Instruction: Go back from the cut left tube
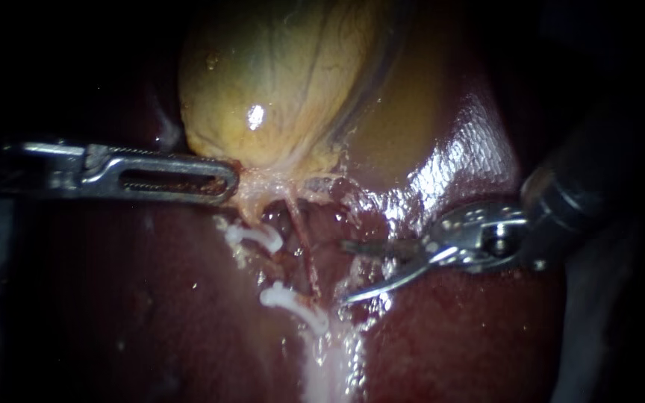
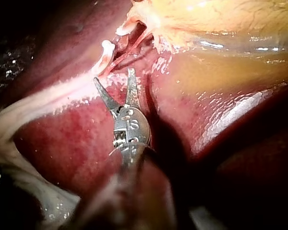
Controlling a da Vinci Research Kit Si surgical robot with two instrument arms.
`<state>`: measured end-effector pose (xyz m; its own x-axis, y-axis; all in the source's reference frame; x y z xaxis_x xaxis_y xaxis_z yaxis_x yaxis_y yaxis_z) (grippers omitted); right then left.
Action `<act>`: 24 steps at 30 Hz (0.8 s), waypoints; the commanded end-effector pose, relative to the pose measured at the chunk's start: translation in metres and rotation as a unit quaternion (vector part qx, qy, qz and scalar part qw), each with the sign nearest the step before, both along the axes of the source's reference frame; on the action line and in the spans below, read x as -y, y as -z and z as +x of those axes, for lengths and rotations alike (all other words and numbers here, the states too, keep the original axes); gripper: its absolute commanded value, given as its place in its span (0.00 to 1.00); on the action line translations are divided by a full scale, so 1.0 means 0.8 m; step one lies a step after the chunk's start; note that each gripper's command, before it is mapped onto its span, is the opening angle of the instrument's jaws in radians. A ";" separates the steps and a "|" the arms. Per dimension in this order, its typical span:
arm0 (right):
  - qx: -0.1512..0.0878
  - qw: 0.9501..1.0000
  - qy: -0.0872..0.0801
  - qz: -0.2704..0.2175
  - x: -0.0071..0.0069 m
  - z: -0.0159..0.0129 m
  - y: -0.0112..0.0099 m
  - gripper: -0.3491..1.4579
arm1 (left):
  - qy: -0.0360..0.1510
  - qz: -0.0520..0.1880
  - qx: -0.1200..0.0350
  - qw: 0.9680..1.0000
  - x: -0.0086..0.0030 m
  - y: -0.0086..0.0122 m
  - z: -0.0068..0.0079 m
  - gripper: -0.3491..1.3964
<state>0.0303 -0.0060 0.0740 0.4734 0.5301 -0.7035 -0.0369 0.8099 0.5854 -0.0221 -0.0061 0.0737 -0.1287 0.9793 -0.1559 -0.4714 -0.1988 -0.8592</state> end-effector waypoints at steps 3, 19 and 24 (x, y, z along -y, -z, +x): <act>0.004 1.000 -0.006 -0.009 -0.0009 -0.0013 0.0007 0.98 | 0.000 0.000 0.000 1.000 0.0000 0.0000 0.0000 0.00; 0.003 0.999 -0.013 -0.034 -0.0025 -0.0035 0.0019 0.99 | -0.004 0.003 0.004 1.000 0.0016 -0.0033 -0.0025 0.00; 0.003 0.999 -0.013 -0.034 -0.0025 -0.0035 0.0019 0.99 | -0.016 0.005 0.011 1.000 0.0025 -0.0052 -0.0050 0.00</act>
